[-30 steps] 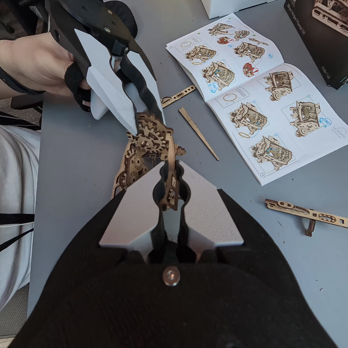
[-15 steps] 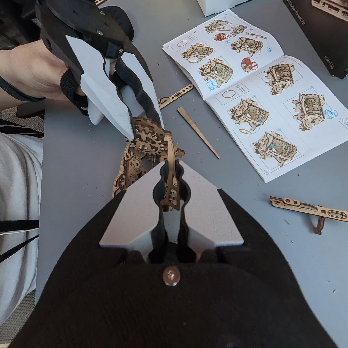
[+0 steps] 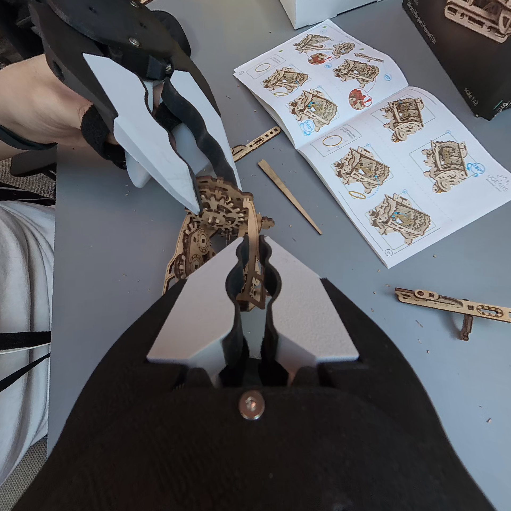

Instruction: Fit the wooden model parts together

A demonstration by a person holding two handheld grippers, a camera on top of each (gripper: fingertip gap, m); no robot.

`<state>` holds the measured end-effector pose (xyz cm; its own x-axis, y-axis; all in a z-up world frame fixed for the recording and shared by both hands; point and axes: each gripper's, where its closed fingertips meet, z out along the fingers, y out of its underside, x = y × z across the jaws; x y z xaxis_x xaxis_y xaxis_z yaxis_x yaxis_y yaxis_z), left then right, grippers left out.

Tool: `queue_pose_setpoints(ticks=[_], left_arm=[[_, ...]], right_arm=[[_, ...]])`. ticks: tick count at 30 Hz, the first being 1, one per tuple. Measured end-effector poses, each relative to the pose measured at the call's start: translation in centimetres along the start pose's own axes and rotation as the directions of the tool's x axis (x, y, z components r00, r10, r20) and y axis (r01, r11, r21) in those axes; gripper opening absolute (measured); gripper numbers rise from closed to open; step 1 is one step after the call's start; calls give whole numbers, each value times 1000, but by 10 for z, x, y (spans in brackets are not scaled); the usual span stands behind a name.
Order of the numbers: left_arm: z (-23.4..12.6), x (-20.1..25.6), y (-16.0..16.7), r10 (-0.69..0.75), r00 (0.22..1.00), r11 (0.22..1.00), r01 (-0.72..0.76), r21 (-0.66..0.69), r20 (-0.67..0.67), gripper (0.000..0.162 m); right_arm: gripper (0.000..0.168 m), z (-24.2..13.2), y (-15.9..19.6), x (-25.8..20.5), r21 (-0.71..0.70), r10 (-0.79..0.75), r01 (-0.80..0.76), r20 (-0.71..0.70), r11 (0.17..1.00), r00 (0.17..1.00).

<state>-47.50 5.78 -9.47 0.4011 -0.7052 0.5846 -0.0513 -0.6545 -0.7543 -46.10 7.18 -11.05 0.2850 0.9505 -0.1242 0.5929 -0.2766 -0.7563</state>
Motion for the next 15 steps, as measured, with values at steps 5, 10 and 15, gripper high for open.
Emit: queue_pose_setpoints(ticks=[5,10,15], left_arm=[[0,0,0,-10,1000,1000,10,-4,-5,32],[0,0,0,-14,1000,1000,14,-3,-1,33],[2,1,0,-30,999,1000,30,-1,-15,33]], right_arm=[[5,0,0,1,3,6,-6,9,1000,1000],[6,1,0,2,15,43,-43,30,999,999],[7,3,0,-1,16,51,-52,56,999,997]])
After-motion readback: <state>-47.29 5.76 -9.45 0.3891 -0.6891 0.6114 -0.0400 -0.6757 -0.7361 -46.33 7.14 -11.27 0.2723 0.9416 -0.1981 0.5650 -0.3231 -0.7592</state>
